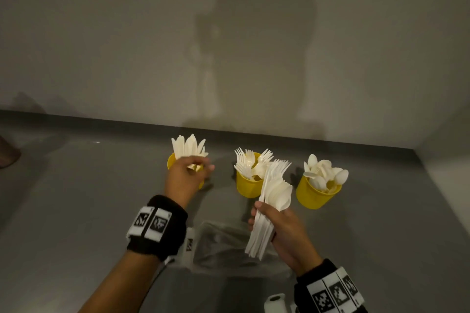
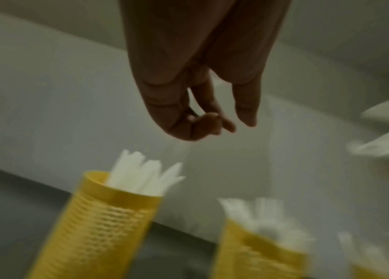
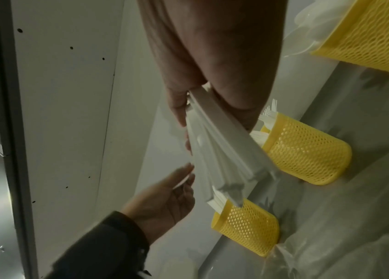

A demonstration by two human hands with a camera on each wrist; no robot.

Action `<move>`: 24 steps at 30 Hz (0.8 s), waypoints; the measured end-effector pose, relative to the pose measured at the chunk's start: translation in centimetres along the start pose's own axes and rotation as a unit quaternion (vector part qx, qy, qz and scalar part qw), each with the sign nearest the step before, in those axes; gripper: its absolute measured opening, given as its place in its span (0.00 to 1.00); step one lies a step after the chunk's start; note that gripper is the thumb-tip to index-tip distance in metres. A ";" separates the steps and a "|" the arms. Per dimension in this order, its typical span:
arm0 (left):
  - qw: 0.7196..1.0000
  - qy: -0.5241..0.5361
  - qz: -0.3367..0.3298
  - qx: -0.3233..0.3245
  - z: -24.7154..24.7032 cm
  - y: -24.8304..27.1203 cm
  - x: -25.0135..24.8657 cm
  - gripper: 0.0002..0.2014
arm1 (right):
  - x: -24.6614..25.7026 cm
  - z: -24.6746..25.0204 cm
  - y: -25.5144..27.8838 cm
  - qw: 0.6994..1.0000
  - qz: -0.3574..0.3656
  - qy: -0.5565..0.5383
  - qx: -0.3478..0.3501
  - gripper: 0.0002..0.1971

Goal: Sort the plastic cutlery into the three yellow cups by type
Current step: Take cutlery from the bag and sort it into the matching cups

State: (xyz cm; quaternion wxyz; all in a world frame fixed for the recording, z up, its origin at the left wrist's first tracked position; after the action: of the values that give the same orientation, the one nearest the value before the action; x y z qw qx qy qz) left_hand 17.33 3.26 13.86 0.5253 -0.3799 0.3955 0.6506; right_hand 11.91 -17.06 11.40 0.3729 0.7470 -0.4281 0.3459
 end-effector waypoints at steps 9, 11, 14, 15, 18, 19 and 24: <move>0.964 0.162 -0.020 0.212 -6.3 5.7 -3.5 0.12 | 0.0 -0.4 0.5 0.999 0.025 0.025 0.040 0.10; 0.968 0.147 -0.025 0.204 -6.1 5.8 -3.7 0.10 | 0.2 -0.3 0.6 0.998 0.027 0.033 0.047 0.10; 0.975 0.117 -0.042 0.184 -5.9 6.0 -3.8 0.08 | 0.2 -0.4 0.9 0.997 0.023 0.032 0.063 0.09; 0.979 0.099 -0.047 0.172 -5.9 6.1 -3.8 0.07 | 0.2 -0.6 1.0 0.997 0.023 0.032 0.069 0.11; 0.987 0.067 -0.041 0.138 -5.8 6.4 -4.1 0.05 | 0.1 -1.1 1.1 0.996 0.024 0.036 0.084 0.18; 0.988 0.070 -0.033 0.132 -5.7 6.5 -4.2 0.06 | 0.1 -1.3 1.1 0.996 0.025 0.036 0.083 0.20; 0.989 0.099 -0.007 0.109 -5.1 6.3 -4.6 0.07 | -0.2 -1.7 0.7 0.997 0.024 0.028 0.074 0.16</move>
State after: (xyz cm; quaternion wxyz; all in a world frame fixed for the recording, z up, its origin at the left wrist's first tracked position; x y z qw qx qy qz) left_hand 12.27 -4.04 16.69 0.5262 -0.3857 0.5117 0.5591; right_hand 10.84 -15.83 12.23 0.3202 0.7523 -0.4083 0.4060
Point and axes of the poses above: each hand's wrist, its own y-axis away from the middle knuckle, its own z-axis out of the back of the hand, x = y × z, the point moved 2 cm from there along -y, towards the middle knuckle, and after that the axes turned 12 degrees about x, right-handed, at the moved point
